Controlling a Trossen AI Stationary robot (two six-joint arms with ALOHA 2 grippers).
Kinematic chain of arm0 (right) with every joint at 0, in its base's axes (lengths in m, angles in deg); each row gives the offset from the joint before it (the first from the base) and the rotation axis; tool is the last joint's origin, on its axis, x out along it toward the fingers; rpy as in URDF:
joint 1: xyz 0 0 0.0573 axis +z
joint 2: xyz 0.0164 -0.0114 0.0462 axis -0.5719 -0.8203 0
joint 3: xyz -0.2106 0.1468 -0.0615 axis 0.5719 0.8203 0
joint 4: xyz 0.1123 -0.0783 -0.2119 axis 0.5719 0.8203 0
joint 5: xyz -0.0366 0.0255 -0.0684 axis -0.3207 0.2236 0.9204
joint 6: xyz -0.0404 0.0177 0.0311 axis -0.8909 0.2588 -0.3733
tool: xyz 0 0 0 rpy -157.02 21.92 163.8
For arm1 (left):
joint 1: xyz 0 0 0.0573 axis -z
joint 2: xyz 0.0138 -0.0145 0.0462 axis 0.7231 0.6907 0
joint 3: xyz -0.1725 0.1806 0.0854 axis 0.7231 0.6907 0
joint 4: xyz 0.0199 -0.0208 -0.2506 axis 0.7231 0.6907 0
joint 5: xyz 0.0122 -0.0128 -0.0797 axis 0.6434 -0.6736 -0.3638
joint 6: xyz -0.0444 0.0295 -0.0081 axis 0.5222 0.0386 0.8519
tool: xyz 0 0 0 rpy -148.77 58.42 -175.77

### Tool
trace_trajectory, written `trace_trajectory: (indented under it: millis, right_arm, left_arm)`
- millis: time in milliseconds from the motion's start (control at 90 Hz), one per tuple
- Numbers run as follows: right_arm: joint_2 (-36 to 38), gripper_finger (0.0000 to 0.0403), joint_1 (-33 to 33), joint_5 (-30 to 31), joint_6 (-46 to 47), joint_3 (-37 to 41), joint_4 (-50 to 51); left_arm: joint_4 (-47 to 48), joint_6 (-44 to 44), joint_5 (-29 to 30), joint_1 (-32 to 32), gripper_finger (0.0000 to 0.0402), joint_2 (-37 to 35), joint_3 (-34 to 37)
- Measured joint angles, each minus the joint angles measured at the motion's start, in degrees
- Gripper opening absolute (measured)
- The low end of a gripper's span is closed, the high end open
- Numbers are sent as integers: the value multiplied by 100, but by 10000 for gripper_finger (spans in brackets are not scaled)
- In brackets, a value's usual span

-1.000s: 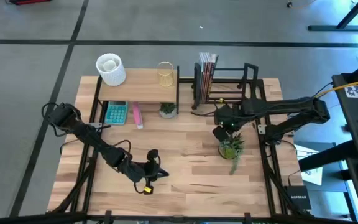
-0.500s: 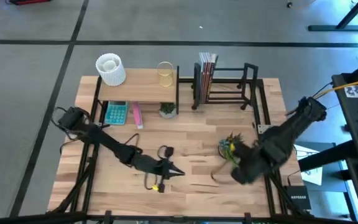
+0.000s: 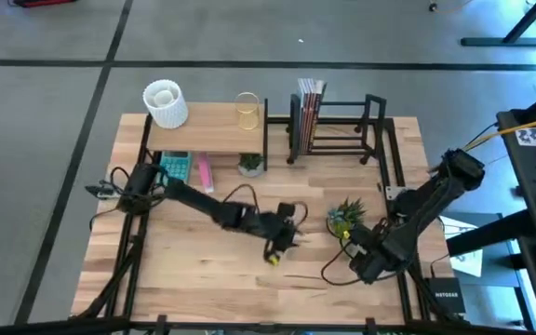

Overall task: Stock shelves
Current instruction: Put the black plant vase on the shelf

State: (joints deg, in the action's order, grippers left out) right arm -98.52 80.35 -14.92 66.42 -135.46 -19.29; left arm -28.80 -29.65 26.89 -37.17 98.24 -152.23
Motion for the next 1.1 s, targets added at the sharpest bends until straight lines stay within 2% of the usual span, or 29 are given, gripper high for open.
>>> trace_trajectory:
  millis: [189,333,500,633,733,933,1100]
  right_arm:
    - [4,302,-452,141,-782,398,-394]
    - [7,302,-713,453,-1267,451,-400]
    - [9,302,-959,625,-1852,568,-641]
    - [9,302,-1180,633,-2273,771,-1067]
    - [9,302,-1309,860,-2576,814,-1454]
    - [-12,302,-1507,1227,-3130,816,-2352]
    - [-21,302,-1589,1363,-3175,821,-2856]
  left_arm:
    - [-294,-353,-681,-604,243,254,-9]
    - [-704,-526,-737,-742,266,654,-59]
    - [-719,-529,-757,-844,278,1061,-530]
    - [-626,-468,-969,-858,288,1379,-1015]
    - [-372,-464,-1117,-833,292,1565,-1320]
    - [-35,-370,-1251,-737,293,1750,-1425]
    - [98,-97,-1249,-628,293,1743,-1421]
